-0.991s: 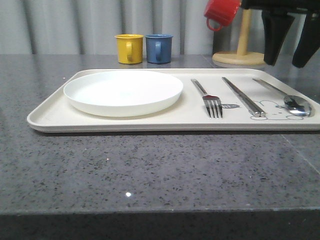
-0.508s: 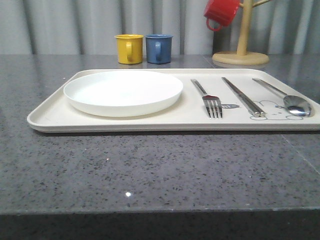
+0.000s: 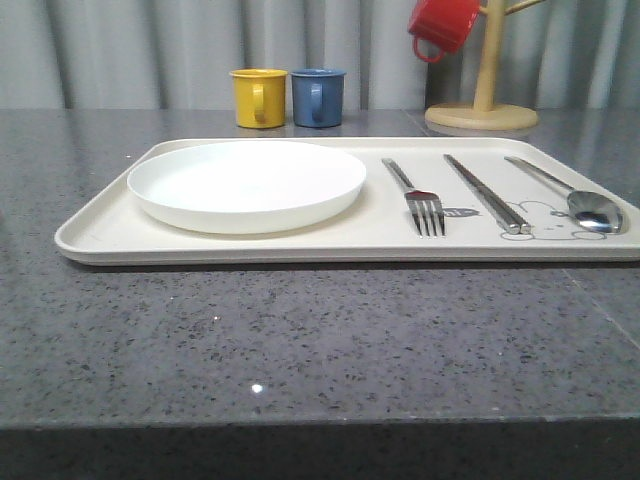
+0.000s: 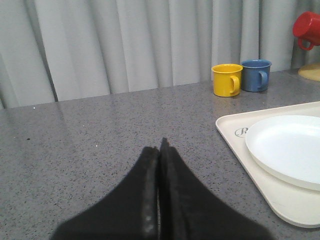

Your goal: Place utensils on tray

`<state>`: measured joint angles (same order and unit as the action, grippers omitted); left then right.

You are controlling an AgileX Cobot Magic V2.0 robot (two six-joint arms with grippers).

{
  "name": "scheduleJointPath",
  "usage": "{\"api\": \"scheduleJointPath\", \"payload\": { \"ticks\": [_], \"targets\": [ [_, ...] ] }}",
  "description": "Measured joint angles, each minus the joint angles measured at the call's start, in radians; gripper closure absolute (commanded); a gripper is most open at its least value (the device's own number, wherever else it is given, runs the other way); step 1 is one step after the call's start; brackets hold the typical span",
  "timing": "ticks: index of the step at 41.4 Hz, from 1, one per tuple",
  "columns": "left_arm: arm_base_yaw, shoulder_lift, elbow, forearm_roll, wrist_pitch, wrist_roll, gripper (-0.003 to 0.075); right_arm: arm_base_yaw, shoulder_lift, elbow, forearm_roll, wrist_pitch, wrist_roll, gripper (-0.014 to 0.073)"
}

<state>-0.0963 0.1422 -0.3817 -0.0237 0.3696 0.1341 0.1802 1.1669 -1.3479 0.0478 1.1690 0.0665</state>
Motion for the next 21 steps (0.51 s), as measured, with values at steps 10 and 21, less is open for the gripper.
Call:
{"api": "scheduleJointPath", "payload": {
  "ticks": [10, 21],
  "targets": [
    [0.0, 0.0, 0.0, 0.0, 0.0, 0.0, 0.0739, 0.0, -0.275, 0.344, -0.007, -0.269, -0.023, 0.0655],
    [0.0, 0.0, 0.0, 0.0, 0.0, 0.0, 0.0739, 0.0, -0.611, 0.682, -0.048, -0.513, -0.026, 0.0655]
  ]
}}
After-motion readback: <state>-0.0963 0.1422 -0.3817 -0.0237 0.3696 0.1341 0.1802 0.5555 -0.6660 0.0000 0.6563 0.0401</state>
